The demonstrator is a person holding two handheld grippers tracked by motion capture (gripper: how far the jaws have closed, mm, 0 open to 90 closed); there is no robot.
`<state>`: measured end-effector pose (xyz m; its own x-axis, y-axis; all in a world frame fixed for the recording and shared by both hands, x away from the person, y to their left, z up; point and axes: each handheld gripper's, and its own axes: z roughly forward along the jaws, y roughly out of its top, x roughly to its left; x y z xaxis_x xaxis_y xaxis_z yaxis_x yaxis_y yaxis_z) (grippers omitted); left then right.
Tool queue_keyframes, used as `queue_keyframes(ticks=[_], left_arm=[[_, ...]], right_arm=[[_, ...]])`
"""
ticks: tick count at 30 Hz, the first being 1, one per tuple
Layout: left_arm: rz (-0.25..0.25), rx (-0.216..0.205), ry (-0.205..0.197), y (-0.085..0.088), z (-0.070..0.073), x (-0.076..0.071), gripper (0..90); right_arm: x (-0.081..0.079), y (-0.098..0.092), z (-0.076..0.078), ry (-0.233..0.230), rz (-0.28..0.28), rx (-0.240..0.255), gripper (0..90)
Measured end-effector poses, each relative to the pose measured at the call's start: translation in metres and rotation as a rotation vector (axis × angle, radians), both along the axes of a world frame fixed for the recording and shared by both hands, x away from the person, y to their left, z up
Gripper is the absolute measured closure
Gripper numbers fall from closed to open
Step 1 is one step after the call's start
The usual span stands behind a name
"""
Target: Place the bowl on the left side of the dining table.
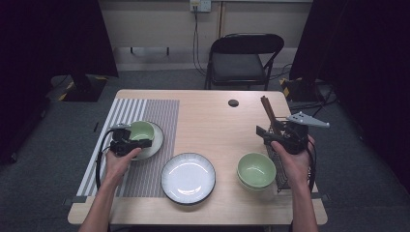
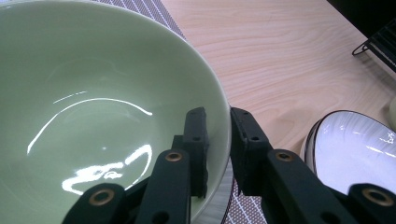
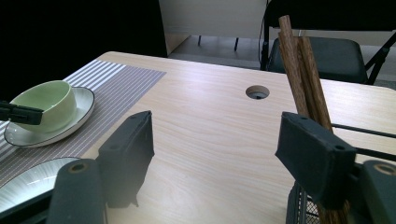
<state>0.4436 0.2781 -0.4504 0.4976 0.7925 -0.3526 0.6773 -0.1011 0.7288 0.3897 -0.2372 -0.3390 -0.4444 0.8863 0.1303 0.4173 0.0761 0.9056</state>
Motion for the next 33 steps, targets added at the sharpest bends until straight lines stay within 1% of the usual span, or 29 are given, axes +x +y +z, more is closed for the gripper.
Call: queue_keyframes(ticks=[1, 3, 5, 8, 10, 12, 13, 14, 16, 17, 18, 20, 21, 22, 23, 24, 27, 30, 33], left_arm=[[0.0, 0.002, 0.004, 0.0, 0.001, -0.001, 76.5], [-0.01, -0.005, -0.003, 0.0, 0.002, -0.002, 72.7], [-0.004, -0.005, -0.012, 0.002, 0.004, -0.003, 73.2], [0.0, -0.035, -0.024, 0.009, 0.008, -0.005, 71.8], [-0.009, -0.036, -0.027, 0.012, 0.011, -0.006, 70.5], [-0.026, -0.002, -0.027, 0.013, 0.013, -0.007, 68.6], [-0.036, 0.004, -0.031, 0.014, 0.014, -0.007, 67.9], [-0.044, 0.001, -0.037, 0.014, 0.014, -0.008, 67.7], [-0.056, 0.0, -0.032, 0.013, 0.013, -0.009, 67.9], [-0.062, 0.021, -0.032, 0.011, 0.011, -0.008, 67.8], [-0.065, 0.032, -0.03, 0.009, 0.01, -0.008, 67.8], [-0.074, 0.042, -0.025, 0.006, 0.008, -0.006, 69.1], [-0.072, 0.053, -0.027, 0.004, 0.007, -0.006, 69.8], [-0.068, 0.055, -0.028, 0.003, 0.006, -0.005, 71.6], [-0.057, 0.062, -0.027, 0.004, 0.006, -0.004, 74.6], [-0.056, 0.041, -0.02, 0.006, 0.005, -0.003, 77.8], [-0.063, 0.028, -0.019, 0.007, 0.004, -0.002, 78.0], [-0.055, 0.025, -0.025, 0.007, 0.003, -0.002, 78.3], [-0.048, 0.031, -0.029, 0.006, 0.004, -0.001, 78.9]], right_arm=[[0.0, 0.0, 0.0, 0.0, -0.001, 0.0, 26.8], [0.001, 0.0, 0.0, 0.001, -0.002, -0.001, 26.8], [0.001, 0.001, -0.001, 0.003, -0.001, 0.0, 26.8], [0.001, 0.002, -0.001, 0.004, -0.001, -0.004, 26.8], [0.001, 0.002, -0.001, 0.004, 0.0, -0.004, 26.8], [0.001, 0.002, -0.001, 0.005, 0.0, -0.003, 26.8], [0.001, 0.002, -0.001, 0.006, 0.001, -0.004, 26.8], [0.002, 0.002, -0.001, 0.006, 0.002, -0.004, 26.8], [0.002, 0.002, -0.001, 0.006, 0.002, -0.007, 26.8], [0.002, 0.003, -0.001, 0.006, 0.001, -0.007, 26.8], [0.002, 0.003, -0.001, 0.008, 0.002, -0.008, 26.8], [0.002, 0.004, -0.002, 0.009, 0.003, -0.009, 26.8], [0.002, 0.004, -0.002, 0.01, 0.003, -0.01, 26.8], [0.002, 0.004, -0.002, 0.011, 0.003, -0.009, 26.8], [0.002, 0.004, -0.002, 0.01, 0.003, -0.01, 26.8], [0.002, 0.003, -0.002, 0.012, 0.002, -0.008, 26.8], [0.002, 0.001, -0.002, 0.009, -0.002, -0.006, 26.8], [0.002, 0.0, -0.002, 0.009, -0.003, -0.003, 26.8], [0.001, 0.001, -0.002, 0.009, -0.003, -0.004, 26.8]])
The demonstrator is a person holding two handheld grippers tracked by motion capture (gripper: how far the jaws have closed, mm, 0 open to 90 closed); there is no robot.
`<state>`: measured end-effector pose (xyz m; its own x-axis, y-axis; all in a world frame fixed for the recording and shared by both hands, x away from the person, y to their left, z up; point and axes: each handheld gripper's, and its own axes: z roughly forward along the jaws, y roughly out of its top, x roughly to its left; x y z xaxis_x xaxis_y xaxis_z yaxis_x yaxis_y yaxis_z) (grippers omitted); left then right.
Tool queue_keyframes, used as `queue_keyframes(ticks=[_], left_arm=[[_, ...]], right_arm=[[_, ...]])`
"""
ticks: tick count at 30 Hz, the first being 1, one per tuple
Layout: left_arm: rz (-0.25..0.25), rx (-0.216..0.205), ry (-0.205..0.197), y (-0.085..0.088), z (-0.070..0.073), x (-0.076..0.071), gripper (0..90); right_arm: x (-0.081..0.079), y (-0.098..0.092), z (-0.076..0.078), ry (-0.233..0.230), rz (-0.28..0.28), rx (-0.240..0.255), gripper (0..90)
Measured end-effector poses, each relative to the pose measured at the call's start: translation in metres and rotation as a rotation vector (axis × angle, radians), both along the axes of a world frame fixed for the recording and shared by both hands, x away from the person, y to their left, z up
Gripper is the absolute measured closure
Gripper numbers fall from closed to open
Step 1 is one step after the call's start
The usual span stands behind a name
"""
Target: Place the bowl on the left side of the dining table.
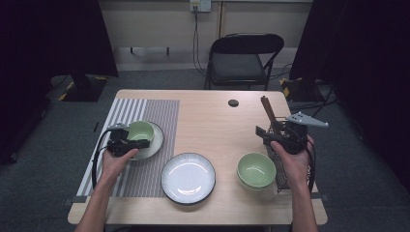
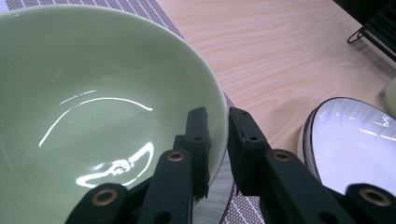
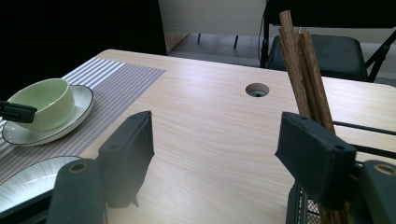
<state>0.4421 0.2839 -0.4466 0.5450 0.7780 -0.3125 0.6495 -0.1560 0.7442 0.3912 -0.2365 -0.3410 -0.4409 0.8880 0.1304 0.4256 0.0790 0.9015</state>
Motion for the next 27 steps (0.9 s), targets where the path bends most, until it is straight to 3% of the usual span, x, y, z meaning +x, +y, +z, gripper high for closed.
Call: queue_keyframes(ticks=[14, 17, 22, 25, 27], left_arm=[[-0.003, -0.026, -0.008, 0.001, 0.001, 0.003, 80.9], [-0.01, -0.043, -0.011, 0.0, 0.002, 0.002, 76.9], [-0.021, -0.026, -0.041, -0.004, 0.008, -0.003, 68.5], [-0.029, -0.053, -0.07, -0.003, 0.014, -0.009, 66.6], [-0.028, -0.045, -0.087, -0.002, 0.019, -0.014, 65.5]], right_arm=[[0.001, 0.003, -0.001, 0.005, 0.003, -0.007, 26.8], [0.001, 0.001, -0.001, 0.002, 0.001, -0.003, 26.8], [0.001, 0.0, -0.001, 0.005, -0.001, 0.0, 26.8], [0.001, 0.0, -0.001, 0.003, 0.0, 0.001, 26.8], [0.0, -0.002, 0.0, 0.001, -0.004, 0.001, 27.0]])
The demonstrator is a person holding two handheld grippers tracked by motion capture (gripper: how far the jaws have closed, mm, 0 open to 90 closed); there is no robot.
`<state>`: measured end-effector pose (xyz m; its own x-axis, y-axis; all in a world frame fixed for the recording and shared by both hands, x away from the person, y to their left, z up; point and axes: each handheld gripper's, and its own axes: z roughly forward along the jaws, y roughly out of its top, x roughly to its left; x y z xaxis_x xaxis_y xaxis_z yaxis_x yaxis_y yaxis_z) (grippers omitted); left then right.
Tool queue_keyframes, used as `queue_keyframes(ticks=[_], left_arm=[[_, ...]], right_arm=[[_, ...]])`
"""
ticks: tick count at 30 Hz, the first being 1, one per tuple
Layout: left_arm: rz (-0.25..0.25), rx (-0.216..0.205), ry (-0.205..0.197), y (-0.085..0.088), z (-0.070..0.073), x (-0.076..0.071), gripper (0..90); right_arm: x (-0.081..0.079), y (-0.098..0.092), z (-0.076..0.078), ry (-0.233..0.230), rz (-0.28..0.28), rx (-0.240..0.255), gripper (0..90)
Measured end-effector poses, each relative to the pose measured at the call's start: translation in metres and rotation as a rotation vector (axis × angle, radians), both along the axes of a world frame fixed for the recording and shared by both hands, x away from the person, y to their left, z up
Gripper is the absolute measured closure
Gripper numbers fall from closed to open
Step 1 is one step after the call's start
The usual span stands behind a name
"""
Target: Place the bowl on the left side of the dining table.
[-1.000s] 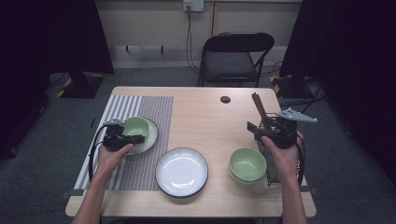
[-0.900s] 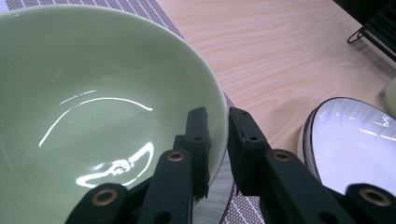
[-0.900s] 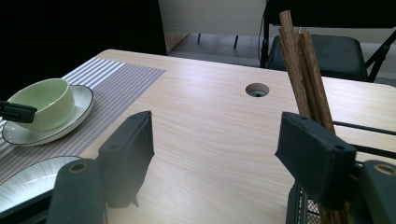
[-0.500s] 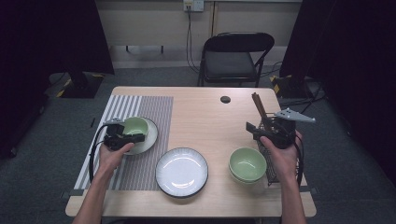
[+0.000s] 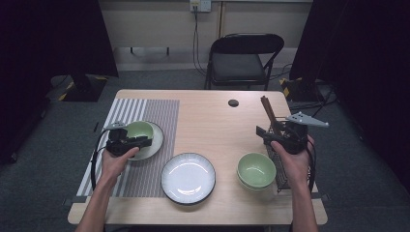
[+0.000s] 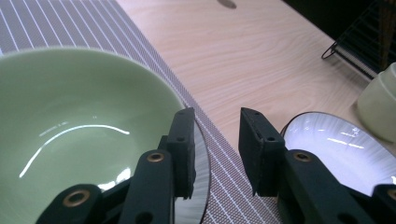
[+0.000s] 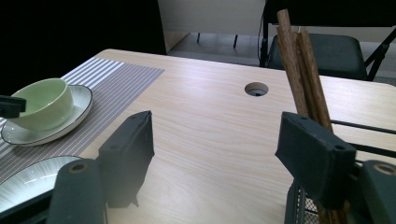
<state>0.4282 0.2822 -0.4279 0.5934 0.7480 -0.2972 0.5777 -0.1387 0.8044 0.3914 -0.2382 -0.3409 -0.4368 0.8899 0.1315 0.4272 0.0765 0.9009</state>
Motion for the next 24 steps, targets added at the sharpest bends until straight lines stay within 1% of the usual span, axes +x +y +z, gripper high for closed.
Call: queue_keyframes(ticks=[2, 4, 7, 8, 10, 12, 14, 17, 19, 20, 22, 23, 24], left_arm=[[0.005, 0.003, -0.014, 0.003, 0.004, -0.005, 63.4], [0.015, 0.004, -0.017, 0.006, 0.006, -0.01, 59.8], [0.023, -0.003, -0.036, 0.01, 0.007, -0.019, 58.2], [0.023, -0.006, -0.033, 0.012, 0.006, -0.022, 57.5], [0.042, 0.002, -0.034, 0.016, 0.004, -0.028, 56.5], [0.043, -0.004, -0.031, 0.019, 0.003, -0.032, 55.4], [0.042, 0.005, -0.028, 0.021, 0.002, -0.037, 54.1], [0.037, 0.023, -0.029, 0.022, 0.002, -0.043, 51.5], [0.032, 0.045, -0.031, 0.022, 0.0, -0.048, 50.9], [0.032, 0.055, -0.026, 0.022, -0.002, -0.051, 50.5], [0.033, 0.046, -0.015, 0.024, -0.006, -0.054, 48.3], [0.038, 0.051, -0.009, 0.024, -0.008, -0.056, 47.9], [0.048, 0.079, -0.014, 0.024, -0.009, -0.057, 47.3]], right_arm=[[-0.001, -0.002, 0.002, -0.004, -0.002, 0.009, 28.0], [-0.002, -0.004, 0.003, -0.007, 0.001, 0.013, 28.3], [-0.002, -0.006, 0.003, 0.001, 0.0, 0.02, 29.3], [-0.002, -0.007, 0.003, 0.003, -0.001, 0.019, 30.0], [-0.001, -0.008, 0.002, 0.01, 0.004, 0.024, 31.6], [-0.001, -0.009, 0.001, 0.013, 0.004, 0.025, 32.2], [-0.001, -0.01, 0.001, 0.012, -0.003, 0.027, 32.8], [-0.001, -0.01, 0.002, 0.014, 0.005, 0.028, 35.3], [-0.002, -0.011, 0.001, 0.019, 0.012, 0.028, 37.1], [-0.002, -0.011, 0.001, 0.019, 0.015, 0.027, 37.8], [-0.003, -0.012, 0.0, 0.023, 0.023, 0.03, 39.2], [-0.003, -0.012, 0.0, 0.026, 0.028, 0.027, 39.7], [-0.004, -0.012, 0.0, 0.031, 0.031, 0.021, 40.1]])
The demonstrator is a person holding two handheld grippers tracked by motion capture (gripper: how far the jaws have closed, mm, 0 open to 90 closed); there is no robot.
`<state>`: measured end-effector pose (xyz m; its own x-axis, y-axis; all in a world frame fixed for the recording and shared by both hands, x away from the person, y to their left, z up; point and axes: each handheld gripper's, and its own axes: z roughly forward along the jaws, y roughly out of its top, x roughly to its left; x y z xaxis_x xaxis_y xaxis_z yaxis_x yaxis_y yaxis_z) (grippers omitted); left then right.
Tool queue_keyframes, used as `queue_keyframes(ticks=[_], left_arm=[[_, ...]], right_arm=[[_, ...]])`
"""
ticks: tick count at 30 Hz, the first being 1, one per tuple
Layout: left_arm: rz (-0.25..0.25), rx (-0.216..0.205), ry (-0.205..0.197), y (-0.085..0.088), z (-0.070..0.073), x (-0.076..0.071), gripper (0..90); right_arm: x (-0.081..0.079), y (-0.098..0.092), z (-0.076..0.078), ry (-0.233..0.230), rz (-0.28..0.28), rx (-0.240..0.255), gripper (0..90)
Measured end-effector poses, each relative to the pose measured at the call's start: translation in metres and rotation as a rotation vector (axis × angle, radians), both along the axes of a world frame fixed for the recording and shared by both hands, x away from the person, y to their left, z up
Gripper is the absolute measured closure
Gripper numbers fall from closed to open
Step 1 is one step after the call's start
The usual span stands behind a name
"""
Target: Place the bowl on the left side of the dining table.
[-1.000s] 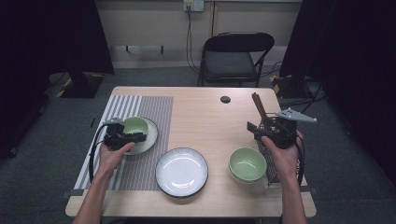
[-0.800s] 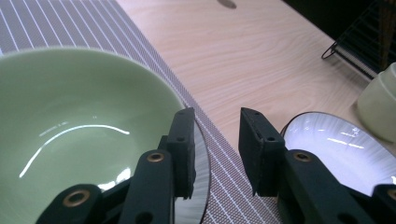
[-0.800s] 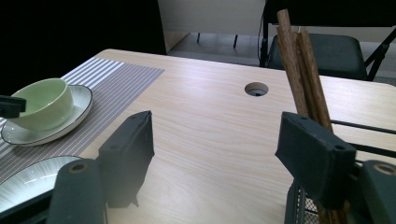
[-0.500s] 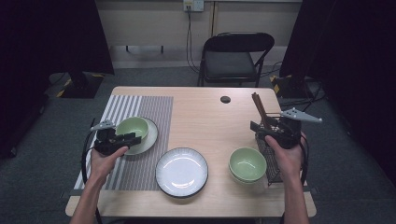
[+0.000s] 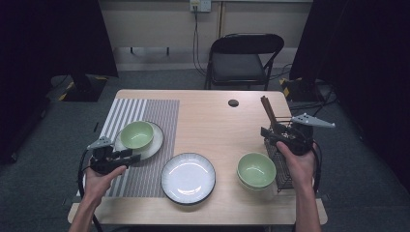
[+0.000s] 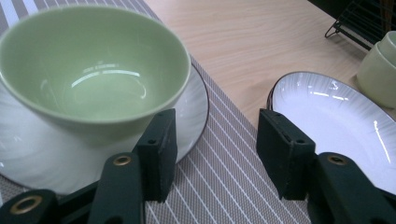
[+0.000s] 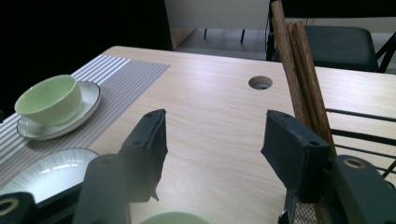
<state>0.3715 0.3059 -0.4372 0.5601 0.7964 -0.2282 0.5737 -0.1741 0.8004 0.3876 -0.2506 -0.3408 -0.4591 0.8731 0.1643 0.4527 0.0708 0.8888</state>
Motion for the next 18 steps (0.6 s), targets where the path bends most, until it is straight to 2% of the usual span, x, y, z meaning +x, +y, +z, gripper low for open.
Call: queue_keyframes(ticks=[1, 3, 6, 11, 13, 16, 18], left_arm=[[0.01, 0.02, -0.006, 0.0, -0.002, -0.001, 45.0], [0.011, 0.0, 0.01, 0.0, -0.006, -0.001, 42.8], [0.011, -0.002, 0.012, -0.002, -0.012, -0.005, 41.1], [0.001, 0.043, 0.049, -0.009, -0.024, -0.009, 36.5], [-0.015, 0.033, 0.059, -0.01, -0.028, -0.01, 34.3], [-0.03, 0.082, 0.061, -0.016, -0.035, -0.012, 33.5], [-0.034, 0.087, 0.066, -0.016, -0.039, -0.013, 32.3]], right_arm=[[-0.001, 0.0, 0.0, 0.002, 0.003, -0.002, 40.6], [-0.001, -0.001, 0.001, 0.009, 0.008, -0.008, 42.3], [-0.003, -0.003, 0.004, 0.009, 0.005, -0.006, 44.3], [-0.002, -0.008, 0.001, 0.027, 0.002, -0.03, 46.4], [-0.002, -0.01, 0.0, 0.033, 0.0, -0.029, 47.6], [-0.002, -0.014, -0.001, 0.034, -0.003, -0.026, 52.1], [-0.004, -0.016, -0.003, 0.038, 0.005, -0.03, 56.5]])
